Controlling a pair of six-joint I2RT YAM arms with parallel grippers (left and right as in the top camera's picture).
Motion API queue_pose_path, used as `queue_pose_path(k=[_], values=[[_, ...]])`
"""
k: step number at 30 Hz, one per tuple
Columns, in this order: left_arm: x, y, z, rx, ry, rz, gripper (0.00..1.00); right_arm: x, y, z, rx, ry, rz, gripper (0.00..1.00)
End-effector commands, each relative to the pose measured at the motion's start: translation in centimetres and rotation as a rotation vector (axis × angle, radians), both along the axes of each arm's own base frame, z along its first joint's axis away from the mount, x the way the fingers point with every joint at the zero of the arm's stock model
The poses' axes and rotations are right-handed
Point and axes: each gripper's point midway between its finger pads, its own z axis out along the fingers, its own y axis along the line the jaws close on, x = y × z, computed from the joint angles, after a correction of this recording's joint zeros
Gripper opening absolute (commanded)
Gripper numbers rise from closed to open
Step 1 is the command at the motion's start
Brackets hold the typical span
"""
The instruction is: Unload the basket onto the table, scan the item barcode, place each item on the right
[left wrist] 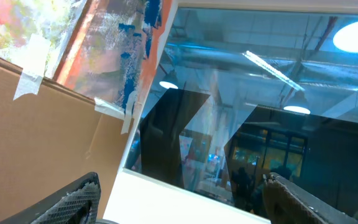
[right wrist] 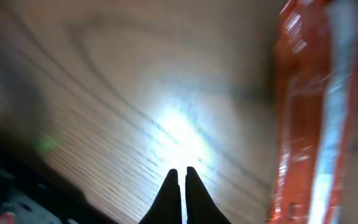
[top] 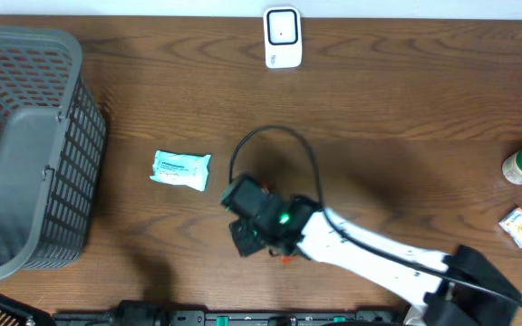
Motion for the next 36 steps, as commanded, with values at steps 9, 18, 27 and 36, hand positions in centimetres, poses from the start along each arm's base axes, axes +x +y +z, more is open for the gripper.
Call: queue_pose_path(k=[9,18,27,36], values=[[-0.4,0.1,0.0,0.007,-0.005,0.018,0.84,-2.0,-5.2,-4.6,-0.321,0.036,-0.06,0.01],[-0.4,0.1,0.0,0.007,-0.005,0.018,0.84,2.2,-10.4,-3.5,-0.545,-0.199,-0.171,0.12],[-0.4,0.1,0.0,0.007,-0.005,0.018,0.84,-0.3,-4.9,-4.4,-0.271,0.034,-0.115,0.01],[-0.4,0.1,0.0,0.007,-0.005,0.018,0.84,-3.2,1.5,-3.6,-0.082,-0.007,0.039,0.13]])
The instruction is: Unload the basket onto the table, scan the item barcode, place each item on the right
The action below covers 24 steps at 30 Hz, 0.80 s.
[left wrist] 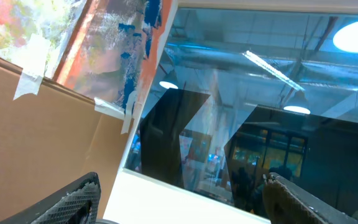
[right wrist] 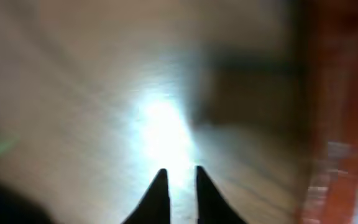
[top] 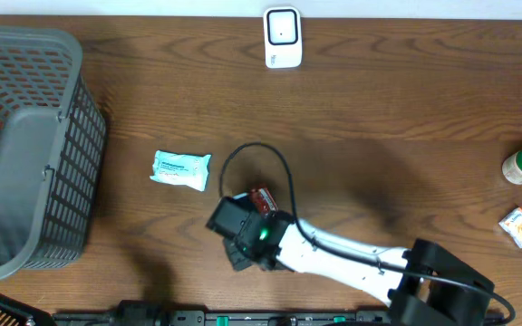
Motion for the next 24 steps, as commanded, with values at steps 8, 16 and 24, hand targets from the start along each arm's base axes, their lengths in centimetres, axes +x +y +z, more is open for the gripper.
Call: queue_pose_path(k=[8,16,24], values=[[-0.4,0.1,0.0,0.007,-0.005,0.018,0.84,-1.7,-0.4,-1.1,-0.056,-0.039,0.086,0.01],[-0.4,0.1,0.0,0.007,-0.005,0.018,0.84,-1.6,-2.1,-1.6,-0.103,0.004,0.093,0.01],[-0.4,0.1,0.0,0.007,-0.005,0.018,0.84,-0.4,-7.8,-4.8,-0.301,0.01,0.096,0.01]])
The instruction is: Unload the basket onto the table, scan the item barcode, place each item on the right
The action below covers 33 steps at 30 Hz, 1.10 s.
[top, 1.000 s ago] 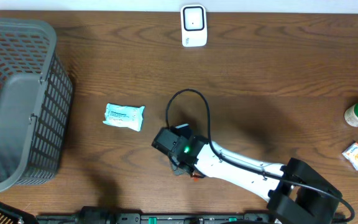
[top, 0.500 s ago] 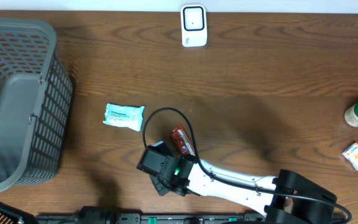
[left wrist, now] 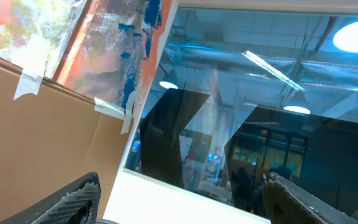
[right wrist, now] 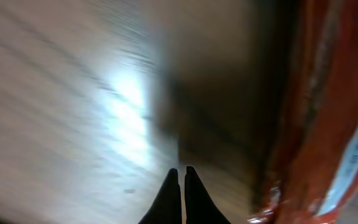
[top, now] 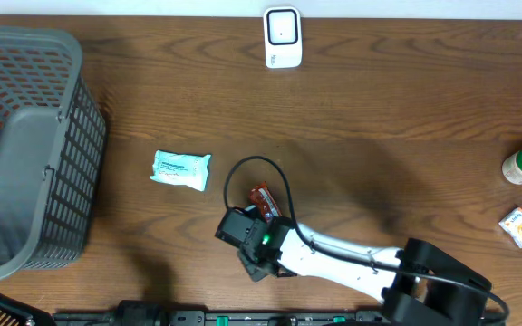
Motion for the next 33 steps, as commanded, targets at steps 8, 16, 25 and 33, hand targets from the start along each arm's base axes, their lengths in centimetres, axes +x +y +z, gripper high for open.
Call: queue_pose_path(k=[8,16,25,33], values=[[-0.4,0.1,0.0,0.007,-0.004,0.018,0.84,8.5,-9.9,0.4,-0.351,-0.315,-0.235,0.01],[-0.4,0.1,0.0,0.007,-0.003,0.018,0.84,13.3,-11.6,2.4,-0.304,-0.33,-0.412,0.01],[-0.4,0.1,0.0,0.008,-0.001,0.018,0.84,11.6,-3.2,5.5,0.209,0.115,-0.498,0.48],[-0.4,0.1,0.0,0.007,-0.001,0.018,0.84,11.4,0.4,8.0,0.471,0.248,-0.354,0.99]])
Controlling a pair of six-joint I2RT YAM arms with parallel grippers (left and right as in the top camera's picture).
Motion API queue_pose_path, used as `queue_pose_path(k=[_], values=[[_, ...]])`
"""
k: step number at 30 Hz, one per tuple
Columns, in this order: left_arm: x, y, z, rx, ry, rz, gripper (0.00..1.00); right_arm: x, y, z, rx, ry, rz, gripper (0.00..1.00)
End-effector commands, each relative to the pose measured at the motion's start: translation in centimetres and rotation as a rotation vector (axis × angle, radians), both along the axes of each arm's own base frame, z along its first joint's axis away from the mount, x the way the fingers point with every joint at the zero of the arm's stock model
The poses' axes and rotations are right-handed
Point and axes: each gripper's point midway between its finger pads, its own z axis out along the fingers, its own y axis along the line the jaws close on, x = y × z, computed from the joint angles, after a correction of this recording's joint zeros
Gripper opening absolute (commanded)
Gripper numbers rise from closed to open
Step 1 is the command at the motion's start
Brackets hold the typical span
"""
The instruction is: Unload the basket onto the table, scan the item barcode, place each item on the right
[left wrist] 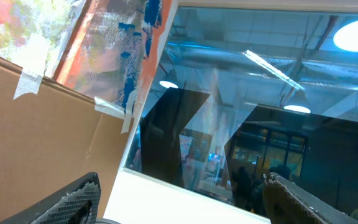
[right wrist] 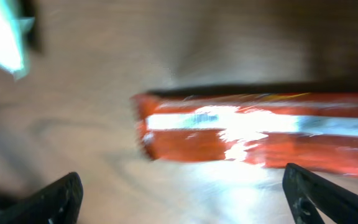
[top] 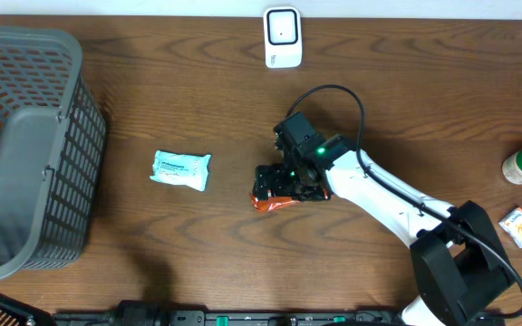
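Observation:
A red-orange snack packet [top: 268,203] lies flat on the wooden table [top: 406,100], near the middle. My right gripper [top: 281,184] hangs just over it, on its far right side. In the right wrist view the packet [right wrist: 247,127] stretches across the frame, blurred, above the open right gripper [right wrist: 191,199], whose fingers [right wrist: 58,198] hold nothing. The white barcode scanner [top: 282,37] stands at the far edge. The left wrist view points up at a window, and my left gripper [left wrist: 182,202] is open and empty.
A grey mesh basket [top: 25,145] fills the left side. A white and blue packet [top: 181,169] lies left of the red one. A green-lidded jar and a small orange packet [top: 521,226] sit at the right edge.
My right gripper was shut, low near the front edge, below and left of the red packet. Now it is open, over the packet's far right side. The packet lies more crosswise. Left arm unchanged.
At first my right gripper was shut near the table front, with the packet beside it and mostly hidden overhead. Then its jaws stood slightly apart and the packet showed. Then it was shut again. Now it is open above the packet.

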Motion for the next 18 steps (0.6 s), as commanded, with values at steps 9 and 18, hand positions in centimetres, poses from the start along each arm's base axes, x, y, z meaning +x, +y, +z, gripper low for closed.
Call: queue_pose_path(k=[9,18], values=[[-0.4,0.1,0.0,0.007,-0.004,0.018,0.84,-3.6,-3.5,-0.2,-0.209,0.498,-0.973,0.99],[-0.4,0.1,0.0,0.007,-0.004,0.018,0.84,1.3,-4.7,-1.4,-0.183,0.284,-1.189,0.92]])
